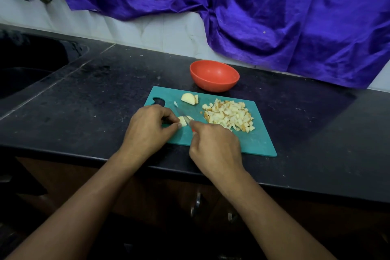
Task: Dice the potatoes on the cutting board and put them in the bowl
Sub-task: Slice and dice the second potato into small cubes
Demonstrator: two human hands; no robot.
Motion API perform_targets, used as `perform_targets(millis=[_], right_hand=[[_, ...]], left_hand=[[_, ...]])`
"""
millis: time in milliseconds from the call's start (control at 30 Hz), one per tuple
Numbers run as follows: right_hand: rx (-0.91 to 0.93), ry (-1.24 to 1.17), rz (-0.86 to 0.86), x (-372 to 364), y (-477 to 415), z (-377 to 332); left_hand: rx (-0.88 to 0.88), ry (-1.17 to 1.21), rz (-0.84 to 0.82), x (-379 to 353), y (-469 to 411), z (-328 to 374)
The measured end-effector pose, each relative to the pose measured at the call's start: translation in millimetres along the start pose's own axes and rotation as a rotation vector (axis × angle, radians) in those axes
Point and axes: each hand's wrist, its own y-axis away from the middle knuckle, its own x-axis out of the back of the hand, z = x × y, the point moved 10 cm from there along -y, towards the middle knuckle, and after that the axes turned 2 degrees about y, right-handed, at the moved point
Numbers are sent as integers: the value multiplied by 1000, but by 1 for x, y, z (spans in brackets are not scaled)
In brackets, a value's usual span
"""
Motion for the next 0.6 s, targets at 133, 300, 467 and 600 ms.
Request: perform_targets(millis=[133, 300, 467, 600], right_hand=[[-125, -181, -5, -3, 3, 20], [-142, -343, -29, 1, 7, 28], [-32, -145, -73, 10, 6, 7], [-10, -25, -150, 14, -3, -5]], left_hand=[[11, -14, 19, 2, 2, 1], [17, -29, 30, 2, 2, 1], [14, -27, 40, 3, 3, 0], [14, -29, 39, 4, 3, 0]])
